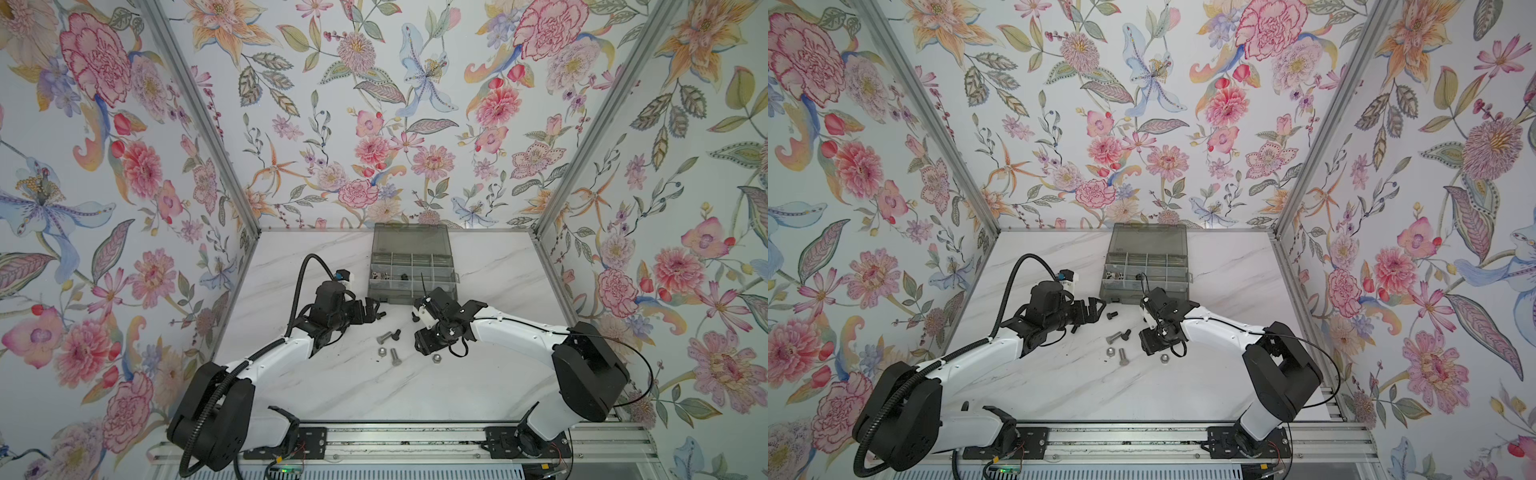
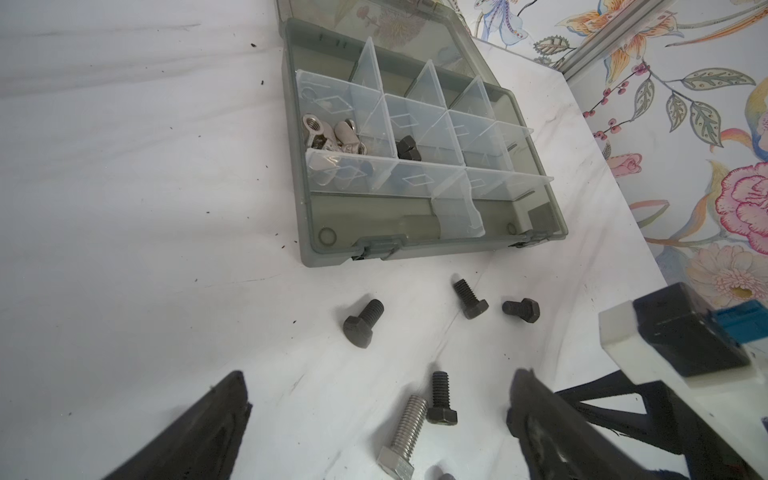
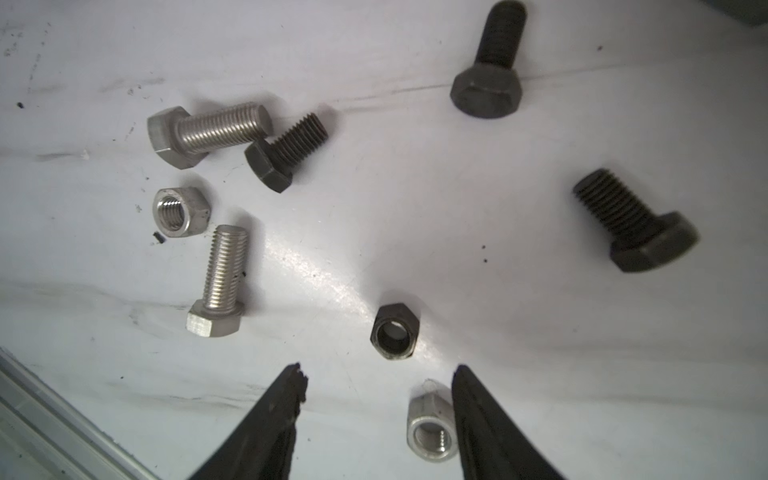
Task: Sort the screws and nuts into containers
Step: 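Move the right gripper back over the pile around a dark hex nut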
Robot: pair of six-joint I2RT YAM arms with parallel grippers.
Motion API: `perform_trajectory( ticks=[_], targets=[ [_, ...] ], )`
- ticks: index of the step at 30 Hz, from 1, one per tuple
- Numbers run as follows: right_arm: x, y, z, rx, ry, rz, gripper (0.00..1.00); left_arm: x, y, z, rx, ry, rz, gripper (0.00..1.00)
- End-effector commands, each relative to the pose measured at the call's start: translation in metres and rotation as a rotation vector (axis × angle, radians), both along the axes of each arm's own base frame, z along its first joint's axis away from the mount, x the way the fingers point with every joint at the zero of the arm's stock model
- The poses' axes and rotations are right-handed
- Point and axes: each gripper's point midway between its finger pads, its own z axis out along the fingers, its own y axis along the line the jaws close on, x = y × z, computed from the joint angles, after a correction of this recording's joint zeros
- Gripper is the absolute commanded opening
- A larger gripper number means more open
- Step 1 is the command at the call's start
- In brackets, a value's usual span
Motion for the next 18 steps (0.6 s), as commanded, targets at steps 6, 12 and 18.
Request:
perform_trajectory(
  ticks=[6, 12, 18],
  targets=[
    [-0.002, 0.0, -0.011, -0.031, 0.066, -0.088, 0.61, 0.003, 0.004, 0.009, 0.005, -0.016, 0.01, 0.99],
    [-0.003, 0.002, -0.016, -0.038, 0.079, -0.083, 0.48, 0.004, 0.005, 0.008, 0.005, -0.015, 0.012, 0.99],
    [-0.003, 0.002, -0.021, -0.052, 0.084, -0.084, 0.46, 0.003, 0.004, 0.008, 0.004, -0.018, 0.007, 0.99]
  ],
)
